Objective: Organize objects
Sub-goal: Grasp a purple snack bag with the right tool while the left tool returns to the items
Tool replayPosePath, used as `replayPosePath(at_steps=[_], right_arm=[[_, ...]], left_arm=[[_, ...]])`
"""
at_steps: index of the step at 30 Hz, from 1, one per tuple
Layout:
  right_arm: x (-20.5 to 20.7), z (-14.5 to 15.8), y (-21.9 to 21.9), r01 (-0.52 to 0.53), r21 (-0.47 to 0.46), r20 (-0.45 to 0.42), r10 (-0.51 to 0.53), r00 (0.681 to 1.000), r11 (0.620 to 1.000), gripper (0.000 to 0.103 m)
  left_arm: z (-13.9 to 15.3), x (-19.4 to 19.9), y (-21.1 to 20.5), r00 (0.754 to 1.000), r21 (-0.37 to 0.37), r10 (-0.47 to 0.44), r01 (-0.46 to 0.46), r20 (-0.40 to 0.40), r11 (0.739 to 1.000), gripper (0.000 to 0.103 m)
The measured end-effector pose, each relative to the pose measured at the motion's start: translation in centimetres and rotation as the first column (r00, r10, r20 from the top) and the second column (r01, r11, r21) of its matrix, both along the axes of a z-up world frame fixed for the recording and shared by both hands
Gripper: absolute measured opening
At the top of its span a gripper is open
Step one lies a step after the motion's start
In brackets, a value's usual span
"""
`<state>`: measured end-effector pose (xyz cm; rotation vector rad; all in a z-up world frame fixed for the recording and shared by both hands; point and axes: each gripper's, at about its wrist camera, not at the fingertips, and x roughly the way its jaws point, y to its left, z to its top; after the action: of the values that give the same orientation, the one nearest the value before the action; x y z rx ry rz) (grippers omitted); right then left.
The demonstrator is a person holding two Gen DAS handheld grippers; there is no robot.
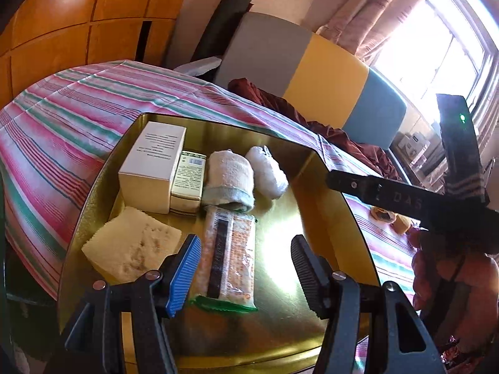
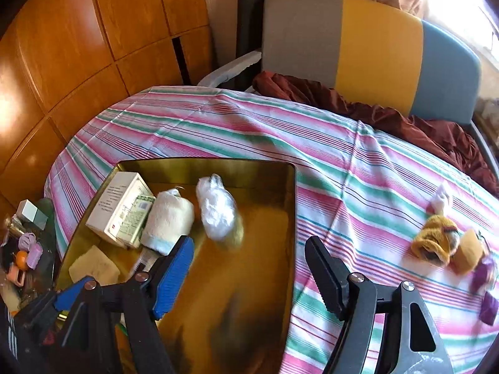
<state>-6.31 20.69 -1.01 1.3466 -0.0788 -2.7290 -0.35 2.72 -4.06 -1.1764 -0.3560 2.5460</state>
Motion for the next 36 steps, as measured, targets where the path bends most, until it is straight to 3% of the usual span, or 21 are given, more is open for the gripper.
replayPosePath(at_steps=[9,21,31,36], right_arm=[[3.6,0.1,5.0,0.112,-0.025,-0.004,-0.112,0.994,0.993,0.075],[7.9,-0.9,11.6,0.259,0.026,0.014,-0.260,0.966,0.965,0.075],[11.3,-4.5,15.1,0.319,0.112,0.027,-0.324,0.946,0.941,0.077],[13.9,-6.4,19.3,0.419,0.132,0.020,-0.425,0.905,0.898,0.077]], left_arm=[[0.1,1.0,1.9,0.997,-0.016,-0.078,0.078,-0.023,0.997,0.061],[0.2,2.3,3.8,0.986,-0.032,-0.158,0.157,-0.046,0.987,0.061],[0.7,3.8,5.5,0.967,-0.043,-0.236,0.233,-0.096,0.972,0.061],[0.8,5.0,7.0,0.948,-0.049,-0.298,0.294,-0.112,0.955,0.061]])
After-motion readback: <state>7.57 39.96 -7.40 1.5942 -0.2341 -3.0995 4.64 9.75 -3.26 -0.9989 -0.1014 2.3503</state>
